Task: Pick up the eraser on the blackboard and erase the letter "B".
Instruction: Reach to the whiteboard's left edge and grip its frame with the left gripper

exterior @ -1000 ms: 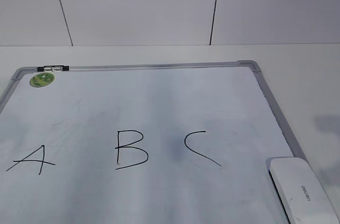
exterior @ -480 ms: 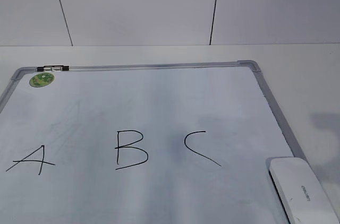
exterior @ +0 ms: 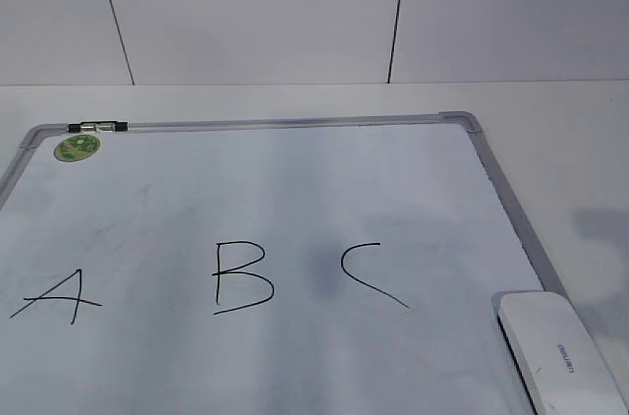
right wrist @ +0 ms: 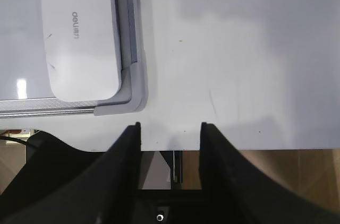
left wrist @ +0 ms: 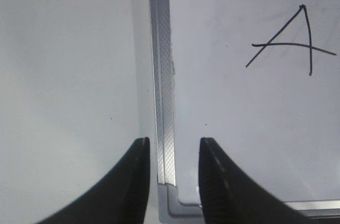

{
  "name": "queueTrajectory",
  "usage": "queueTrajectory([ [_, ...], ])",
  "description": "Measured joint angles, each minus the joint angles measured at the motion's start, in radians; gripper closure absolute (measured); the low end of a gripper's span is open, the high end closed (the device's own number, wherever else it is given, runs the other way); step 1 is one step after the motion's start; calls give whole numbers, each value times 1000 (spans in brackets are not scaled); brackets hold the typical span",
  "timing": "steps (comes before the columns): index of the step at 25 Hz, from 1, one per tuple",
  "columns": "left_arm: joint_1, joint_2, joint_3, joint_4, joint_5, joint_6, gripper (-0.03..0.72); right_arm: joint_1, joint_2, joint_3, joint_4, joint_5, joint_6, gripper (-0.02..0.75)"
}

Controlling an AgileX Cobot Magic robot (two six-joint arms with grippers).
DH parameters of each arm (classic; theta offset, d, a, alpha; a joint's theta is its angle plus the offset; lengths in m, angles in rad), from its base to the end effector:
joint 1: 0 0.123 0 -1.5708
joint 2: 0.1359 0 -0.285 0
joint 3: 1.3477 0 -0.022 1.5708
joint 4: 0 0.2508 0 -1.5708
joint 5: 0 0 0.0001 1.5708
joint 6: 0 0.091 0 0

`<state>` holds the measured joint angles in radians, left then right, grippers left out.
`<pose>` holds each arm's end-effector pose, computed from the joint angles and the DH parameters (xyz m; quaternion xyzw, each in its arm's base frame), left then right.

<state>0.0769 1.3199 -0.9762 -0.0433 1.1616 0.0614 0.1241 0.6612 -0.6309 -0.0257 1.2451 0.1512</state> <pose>0.2288 0.0140 0.2739 -0.0148 0.9968 -0.0151 0.0775 0.0835 0.0082 0.2787 0.0116 0.9816 0.0135 0.1901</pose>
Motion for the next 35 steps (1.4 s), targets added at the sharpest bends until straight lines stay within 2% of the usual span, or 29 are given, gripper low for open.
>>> queueTrajectory([
  [5, 1, 98, -18, 0, -41, 0, 448, 0, 0, 0, 10, 0, 2, 456],
  [16, 1, 354, -250, 0, -39, 25, 443, 0, 0, 0, 16, 2, 2, 456],
  [25, 10, 492, -259, -18, -59, 85, 443, 0, 0, 0, 40, 2, 2, 456],
  [31, 61, 537, -260, -45, -87, 105, 444, 0, 0, 0, 63, 2, 2, 456],
  [35, 71, 564, -260, -55, -106, 116, 454, 0, 0, 0, 66, 2, 2, 456],
])
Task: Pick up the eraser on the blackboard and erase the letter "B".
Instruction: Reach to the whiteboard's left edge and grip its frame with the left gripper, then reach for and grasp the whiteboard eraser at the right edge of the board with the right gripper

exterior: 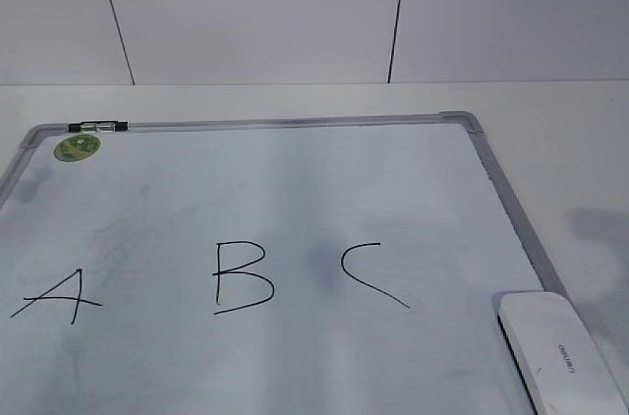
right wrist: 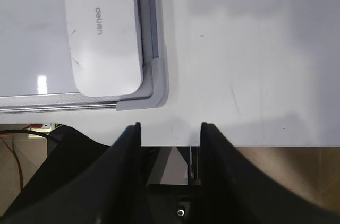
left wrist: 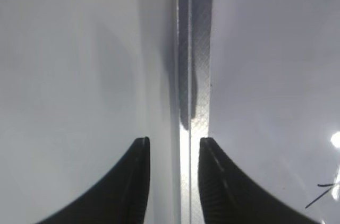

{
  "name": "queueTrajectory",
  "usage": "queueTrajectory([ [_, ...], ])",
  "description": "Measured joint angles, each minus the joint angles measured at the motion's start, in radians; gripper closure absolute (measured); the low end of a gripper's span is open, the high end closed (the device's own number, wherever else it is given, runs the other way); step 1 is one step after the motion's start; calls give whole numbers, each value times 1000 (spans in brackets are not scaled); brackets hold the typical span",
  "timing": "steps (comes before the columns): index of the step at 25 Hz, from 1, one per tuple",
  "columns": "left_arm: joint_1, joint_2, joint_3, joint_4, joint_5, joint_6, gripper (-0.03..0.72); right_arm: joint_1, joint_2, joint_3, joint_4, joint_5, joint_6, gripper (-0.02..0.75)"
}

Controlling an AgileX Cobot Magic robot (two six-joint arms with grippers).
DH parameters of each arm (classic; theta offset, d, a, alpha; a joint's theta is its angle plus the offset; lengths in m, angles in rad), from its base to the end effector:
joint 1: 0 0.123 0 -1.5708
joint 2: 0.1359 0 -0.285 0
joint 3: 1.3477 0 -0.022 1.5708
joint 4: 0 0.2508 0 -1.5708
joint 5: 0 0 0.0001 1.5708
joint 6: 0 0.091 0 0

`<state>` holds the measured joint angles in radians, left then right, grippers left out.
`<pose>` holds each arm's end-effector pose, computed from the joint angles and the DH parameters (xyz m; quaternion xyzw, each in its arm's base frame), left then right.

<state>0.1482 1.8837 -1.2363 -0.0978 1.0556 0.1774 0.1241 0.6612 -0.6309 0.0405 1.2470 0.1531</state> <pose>0.3412 0.0431 0.1746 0.0105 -0.9988 0.0451 0.0154 0.0826 0.0138 0.2786 0.0169 0.9816 0.0460 0.1846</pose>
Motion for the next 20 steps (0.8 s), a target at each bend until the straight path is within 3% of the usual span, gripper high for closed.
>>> queueTrajectory([
  [20, 0, 32, 0, -27, -78, 23, 449, -2, 0, 0, 0, 2, 2, 456],
])
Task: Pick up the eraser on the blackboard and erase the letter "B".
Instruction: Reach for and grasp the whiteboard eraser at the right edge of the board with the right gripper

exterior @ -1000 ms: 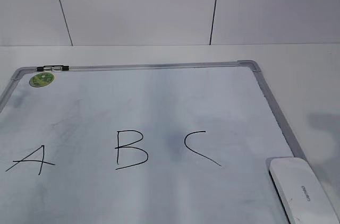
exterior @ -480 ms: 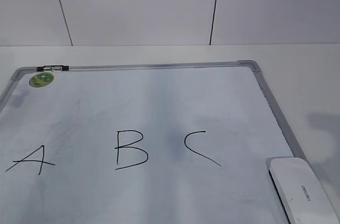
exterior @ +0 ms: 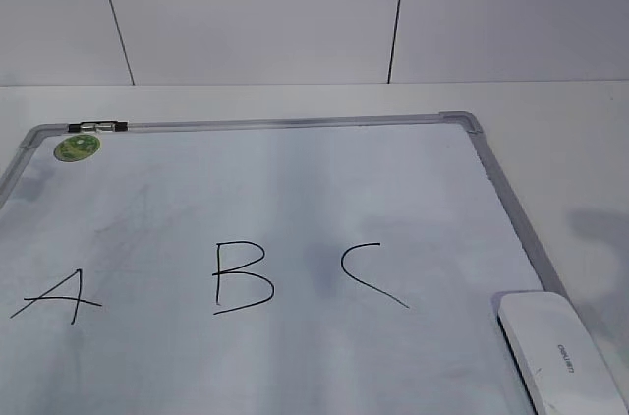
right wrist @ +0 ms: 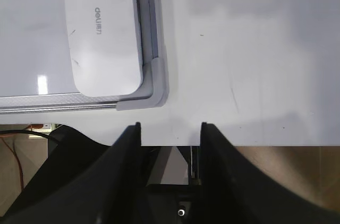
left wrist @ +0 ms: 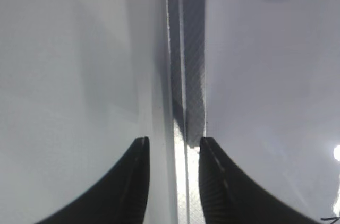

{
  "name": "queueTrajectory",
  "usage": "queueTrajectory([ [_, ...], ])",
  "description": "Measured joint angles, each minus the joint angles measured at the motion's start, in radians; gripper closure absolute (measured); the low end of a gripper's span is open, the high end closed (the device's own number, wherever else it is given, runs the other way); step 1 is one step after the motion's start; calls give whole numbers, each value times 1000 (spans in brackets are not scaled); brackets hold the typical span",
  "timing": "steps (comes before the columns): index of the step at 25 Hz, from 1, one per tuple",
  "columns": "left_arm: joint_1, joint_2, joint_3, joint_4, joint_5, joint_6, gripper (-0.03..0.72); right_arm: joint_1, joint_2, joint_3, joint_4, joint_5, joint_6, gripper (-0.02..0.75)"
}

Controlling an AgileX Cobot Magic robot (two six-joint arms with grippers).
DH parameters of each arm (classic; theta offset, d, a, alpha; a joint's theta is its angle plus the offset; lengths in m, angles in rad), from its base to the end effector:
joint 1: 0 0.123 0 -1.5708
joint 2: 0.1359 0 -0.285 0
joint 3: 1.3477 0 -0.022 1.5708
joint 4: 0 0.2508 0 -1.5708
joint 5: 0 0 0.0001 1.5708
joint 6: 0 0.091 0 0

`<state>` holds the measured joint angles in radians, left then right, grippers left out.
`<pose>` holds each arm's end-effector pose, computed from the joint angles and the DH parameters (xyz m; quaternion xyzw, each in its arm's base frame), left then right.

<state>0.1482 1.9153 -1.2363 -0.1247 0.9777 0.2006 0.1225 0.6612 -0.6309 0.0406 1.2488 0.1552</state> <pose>0.3500 0.0428 0.1636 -0.0086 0.9986 -0.0508 0.0096 0.0825 0.0137 0.2786 0.0187 0.9817 0.0460 0.1837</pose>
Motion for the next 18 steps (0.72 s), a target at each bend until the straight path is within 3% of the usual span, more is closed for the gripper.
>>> queueTrajectory([
  [11, 0, 33, -7, -3, -2, 0, 452, 0, 0, 0, 0, 0, 0, 456],
  [18, 0, 34, -7, -9, -1, 4, 530, 0, 0, 0, 0, 0, 0, 456],
])
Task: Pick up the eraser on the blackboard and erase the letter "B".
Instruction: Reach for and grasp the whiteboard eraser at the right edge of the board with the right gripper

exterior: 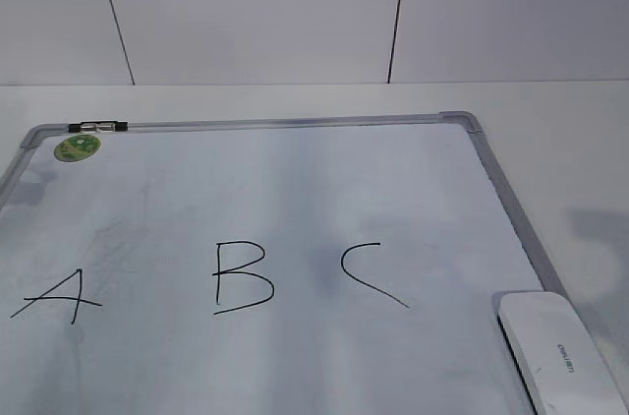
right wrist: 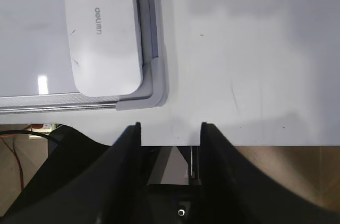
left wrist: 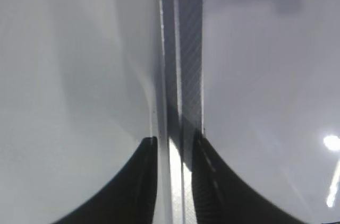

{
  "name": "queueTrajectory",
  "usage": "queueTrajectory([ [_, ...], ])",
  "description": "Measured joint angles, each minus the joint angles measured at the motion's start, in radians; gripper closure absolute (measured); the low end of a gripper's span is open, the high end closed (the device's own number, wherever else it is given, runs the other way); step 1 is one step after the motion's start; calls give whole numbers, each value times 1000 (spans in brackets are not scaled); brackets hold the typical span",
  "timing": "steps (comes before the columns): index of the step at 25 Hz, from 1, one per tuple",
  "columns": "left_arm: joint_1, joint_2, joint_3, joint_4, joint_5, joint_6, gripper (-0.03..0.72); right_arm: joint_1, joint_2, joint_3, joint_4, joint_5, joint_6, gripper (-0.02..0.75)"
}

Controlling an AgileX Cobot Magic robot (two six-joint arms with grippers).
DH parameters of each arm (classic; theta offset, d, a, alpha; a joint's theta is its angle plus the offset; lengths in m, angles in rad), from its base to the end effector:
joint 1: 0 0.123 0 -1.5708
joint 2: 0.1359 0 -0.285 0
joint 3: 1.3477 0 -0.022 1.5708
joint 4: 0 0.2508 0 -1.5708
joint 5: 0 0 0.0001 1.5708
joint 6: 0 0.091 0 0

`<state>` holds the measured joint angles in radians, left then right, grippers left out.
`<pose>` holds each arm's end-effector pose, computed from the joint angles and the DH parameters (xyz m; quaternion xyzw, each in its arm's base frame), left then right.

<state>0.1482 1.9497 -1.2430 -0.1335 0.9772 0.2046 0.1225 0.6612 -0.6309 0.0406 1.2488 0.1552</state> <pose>0.3528 0.0425 0.1529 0.0099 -0.9984 0.0562 0.0031 0.0825 0.0137 0.2786 0.0187 0.9817 0.0460 0.1837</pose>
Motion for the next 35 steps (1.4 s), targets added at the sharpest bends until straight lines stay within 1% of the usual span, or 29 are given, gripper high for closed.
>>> queueTrajectory([
  [6, 0, 0, 0, -4, 2, 11, 640, 0, 0, 0, 1, 0, 2, 458],
  [8, 0, 0, 0, -6, 2, 11, 657, 0, 0, 0, 13, 0, 2, 458],
  [18, 0, 0, 0, -11, 2, 9, 668, 0, 42, 0, 33, 0, 20, 451],
  [20, 0, 0, 0, -11, 2, 9, 668, 0, 63, 0, 46, 0, 30, 420],
  [22, 0, 0, 0, -13, 2, 9, 668, 0, 86, 0, 71, 0, 32, 358],
  [25, 0, 0, 0, -13, 2, 9, 669, 0, 129, 0, 109, -2, 33, 216],
  [27, 0, 0, 0, -15, 2, 9, 669, 0, 160, 0, 134, -17, 33, 148],
  [30, 0, 0, 0, -17, 2, 9, 669, 0, 221, -2, 151, -57, 28, 113],
  [35, 0, 0, 0, -19, 4, 9, 669, 0, 329, -3, 172, -114, -20, 106],
])
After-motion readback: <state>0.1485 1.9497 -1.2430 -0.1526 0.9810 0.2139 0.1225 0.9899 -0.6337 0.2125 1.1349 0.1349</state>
